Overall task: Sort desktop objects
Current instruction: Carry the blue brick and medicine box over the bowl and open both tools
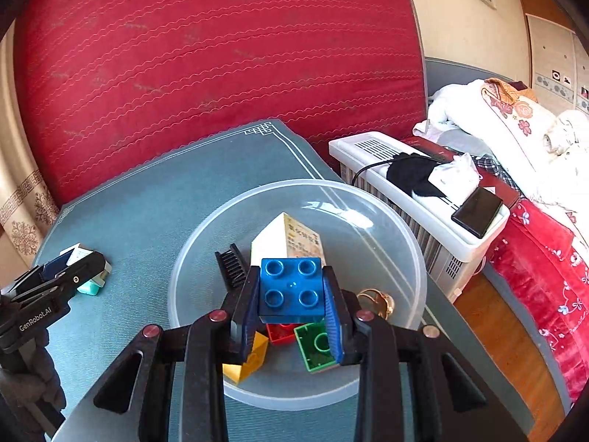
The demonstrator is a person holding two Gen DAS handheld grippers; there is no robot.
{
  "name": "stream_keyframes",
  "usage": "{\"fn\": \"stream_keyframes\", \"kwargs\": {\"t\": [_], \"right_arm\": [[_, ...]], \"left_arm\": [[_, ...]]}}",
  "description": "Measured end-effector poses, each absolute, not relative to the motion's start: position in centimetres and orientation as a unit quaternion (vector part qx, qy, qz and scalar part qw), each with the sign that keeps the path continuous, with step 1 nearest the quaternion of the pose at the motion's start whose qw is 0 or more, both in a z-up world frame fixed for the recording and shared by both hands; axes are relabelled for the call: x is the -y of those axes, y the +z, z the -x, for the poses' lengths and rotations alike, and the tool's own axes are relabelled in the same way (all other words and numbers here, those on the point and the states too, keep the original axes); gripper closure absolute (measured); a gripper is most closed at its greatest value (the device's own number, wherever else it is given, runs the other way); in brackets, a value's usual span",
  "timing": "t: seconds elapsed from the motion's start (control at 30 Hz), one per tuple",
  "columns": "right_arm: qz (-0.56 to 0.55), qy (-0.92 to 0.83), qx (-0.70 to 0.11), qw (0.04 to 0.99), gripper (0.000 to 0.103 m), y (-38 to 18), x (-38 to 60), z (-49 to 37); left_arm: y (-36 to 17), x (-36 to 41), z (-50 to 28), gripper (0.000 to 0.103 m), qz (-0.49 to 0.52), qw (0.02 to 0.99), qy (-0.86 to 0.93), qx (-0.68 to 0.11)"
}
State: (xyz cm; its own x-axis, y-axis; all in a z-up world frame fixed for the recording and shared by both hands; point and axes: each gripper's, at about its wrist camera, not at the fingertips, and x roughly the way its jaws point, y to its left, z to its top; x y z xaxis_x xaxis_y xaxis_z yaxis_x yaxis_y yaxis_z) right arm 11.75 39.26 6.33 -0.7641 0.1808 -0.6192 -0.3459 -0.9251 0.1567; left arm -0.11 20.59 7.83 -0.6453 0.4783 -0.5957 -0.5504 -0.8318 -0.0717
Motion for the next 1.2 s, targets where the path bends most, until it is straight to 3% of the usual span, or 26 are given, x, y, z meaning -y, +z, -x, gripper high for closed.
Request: {"fn": "stream_keyframes", "kwargs": {"t": [0.9, 0.93, 1.0, 1.03, 1.2], "right_arm": [[0.298, 0.925, -0.172, 0.160, 0.068, 5.4, -45.5, -12.2], [0.299, 0.924, -0.175, 0.159, 0.067, 5.4, -45.6, -12.2], [0.299, 0.923, -0.185, 0.159, 0.044, 5.3, -46.0, -12.2], [0.297, 0.922, -0.189, 0.158, 0.039, 5.3, -46.1, -12.2], [0.289, 0.924, -0.191, 0.161, 0.036, 5.6, -46.2, -12.5]], "left_arm": [[6.5, -31.1, -0.7, 0.032, 0.348, 0.364, 0.858, -0.104], [6.4, -31.2, -0.6, 0.025, 0.354, 0.371, 0.853, -0.099], [6.5, -31.2, -0.7, 0.019, 0.352, 0.373, 0.853, -0.093], [6.6, -31.0, -0.8, 0.019, 0.348, 0.371, 0.856, -0.092], [7.1, -30.1, -0.4, 0.019, 0.344, 0.361, 0.863, -0.081]]}}
